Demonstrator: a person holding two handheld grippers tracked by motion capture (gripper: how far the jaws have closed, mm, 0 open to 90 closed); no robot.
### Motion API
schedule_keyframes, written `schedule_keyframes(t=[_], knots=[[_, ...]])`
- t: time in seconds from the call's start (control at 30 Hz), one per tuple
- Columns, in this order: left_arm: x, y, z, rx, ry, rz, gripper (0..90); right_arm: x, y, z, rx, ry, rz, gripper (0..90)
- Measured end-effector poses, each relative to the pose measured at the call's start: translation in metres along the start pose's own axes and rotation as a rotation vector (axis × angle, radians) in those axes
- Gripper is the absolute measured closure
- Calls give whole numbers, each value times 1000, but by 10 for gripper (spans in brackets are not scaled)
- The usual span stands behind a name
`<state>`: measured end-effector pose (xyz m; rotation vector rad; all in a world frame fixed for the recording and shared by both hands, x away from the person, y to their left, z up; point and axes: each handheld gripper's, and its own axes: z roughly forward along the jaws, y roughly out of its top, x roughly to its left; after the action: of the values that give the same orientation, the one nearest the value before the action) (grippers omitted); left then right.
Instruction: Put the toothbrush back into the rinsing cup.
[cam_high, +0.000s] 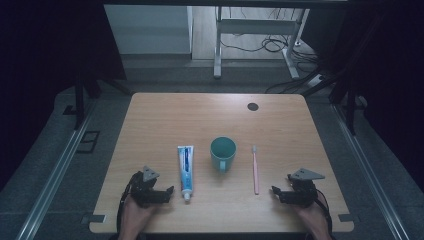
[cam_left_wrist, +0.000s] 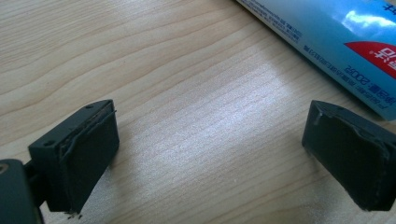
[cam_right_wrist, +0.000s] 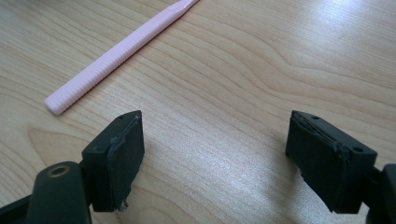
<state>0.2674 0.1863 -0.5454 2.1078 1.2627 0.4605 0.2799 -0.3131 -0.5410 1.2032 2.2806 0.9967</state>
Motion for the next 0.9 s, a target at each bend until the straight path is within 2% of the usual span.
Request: schedule_keyframes(t=[0.6, 0.9], knots=[[0, 0, 0, 0, -2, 0, 39, -1, -1, -1, -3, 3, -1, 205], [0, 0, 0, 0, -2, 0, 40, -1, 1, -3, 15, 3, -1, 259]])
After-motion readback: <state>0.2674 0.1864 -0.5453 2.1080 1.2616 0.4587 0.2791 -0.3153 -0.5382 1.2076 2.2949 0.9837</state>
